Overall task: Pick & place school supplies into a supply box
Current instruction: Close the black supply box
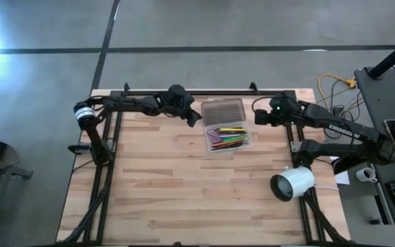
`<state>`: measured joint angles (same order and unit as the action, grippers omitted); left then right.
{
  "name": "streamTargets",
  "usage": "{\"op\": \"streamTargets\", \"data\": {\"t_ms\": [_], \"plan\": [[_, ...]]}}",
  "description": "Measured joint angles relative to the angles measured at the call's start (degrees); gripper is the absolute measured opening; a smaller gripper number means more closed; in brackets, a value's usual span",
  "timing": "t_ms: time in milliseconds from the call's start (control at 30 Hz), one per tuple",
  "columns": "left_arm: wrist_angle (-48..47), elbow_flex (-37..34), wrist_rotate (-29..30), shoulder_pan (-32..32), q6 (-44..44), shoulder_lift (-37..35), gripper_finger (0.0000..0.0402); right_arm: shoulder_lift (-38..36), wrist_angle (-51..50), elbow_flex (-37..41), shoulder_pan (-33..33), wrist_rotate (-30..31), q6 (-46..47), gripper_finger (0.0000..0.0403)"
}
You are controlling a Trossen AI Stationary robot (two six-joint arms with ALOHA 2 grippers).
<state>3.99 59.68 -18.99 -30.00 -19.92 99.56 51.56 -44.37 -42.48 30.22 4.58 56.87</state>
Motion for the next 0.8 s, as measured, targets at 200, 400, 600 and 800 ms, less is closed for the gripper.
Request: {"op": "streamTargets", "data": {"t_ms": [200,400,600,800], "plan": [[0.5,-0.8,-0.6,-4.9,-14.5,5.8,0.0093,4.3,0.6,0.3,0.0,-3.9,-0.5,0.0155],[4.0,1.2,-2.2,-7.2,-22.5,11.1,0.0094,10.2,1.2,0.7,-1.3,-5.9,-1.4,0.0155],[2.8,8.0,-1.4,-8.0,-24.3,17.2,0.0094,16.0,5.5,0.8,-3.5,-6.1,-1.5,0.0155],[-12.6,20.1,3.5,-7.9,-18.8,21.5,0.0093,20.6,6.7,0.8,-4.9,-6.3,-0.3,0.0155]]}}
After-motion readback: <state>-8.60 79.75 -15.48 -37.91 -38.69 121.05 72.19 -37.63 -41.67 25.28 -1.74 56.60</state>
